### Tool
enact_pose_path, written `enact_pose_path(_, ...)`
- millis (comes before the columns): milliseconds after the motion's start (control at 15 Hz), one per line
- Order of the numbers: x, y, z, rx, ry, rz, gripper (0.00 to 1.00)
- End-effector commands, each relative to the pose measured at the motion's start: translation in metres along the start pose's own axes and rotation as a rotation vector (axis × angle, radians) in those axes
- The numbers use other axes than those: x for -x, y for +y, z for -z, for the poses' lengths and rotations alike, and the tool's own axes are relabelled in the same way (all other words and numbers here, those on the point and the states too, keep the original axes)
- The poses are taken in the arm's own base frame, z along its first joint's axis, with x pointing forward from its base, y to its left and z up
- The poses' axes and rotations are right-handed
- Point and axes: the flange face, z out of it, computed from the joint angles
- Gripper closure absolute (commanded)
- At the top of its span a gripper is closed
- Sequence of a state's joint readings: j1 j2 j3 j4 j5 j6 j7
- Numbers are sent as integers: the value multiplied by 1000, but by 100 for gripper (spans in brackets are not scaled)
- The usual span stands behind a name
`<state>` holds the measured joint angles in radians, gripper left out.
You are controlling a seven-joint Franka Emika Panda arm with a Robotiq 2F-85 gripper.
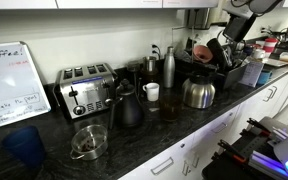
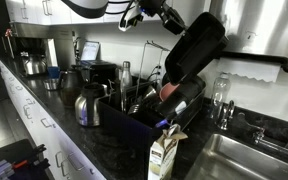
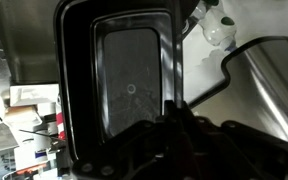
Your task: Put the black bowl in the sink
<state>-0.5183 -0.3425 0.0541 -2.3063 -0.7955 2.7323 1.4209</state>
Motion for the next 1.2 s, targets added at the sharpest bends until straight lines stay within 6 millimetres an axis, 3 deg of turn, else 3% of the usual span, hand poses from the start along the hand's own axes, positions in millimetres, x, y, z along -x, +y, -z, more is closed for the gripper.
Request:
enact_pose_path(0,-14,19,-11,26,34,-1,98)
enact_pose_path(200,-29,48,-38,59,29,8,98)
enact_pose_path(533,-69,119,-89,151,-12,2,98)
enact_pose_path(733,-90,147,-114,187,-31,-12,98)
enact_pose_path(867,-96,155,-125,193,-58,-19,98)
enact_pose_path(1133,-87,139,-151,172,-148,22,98)
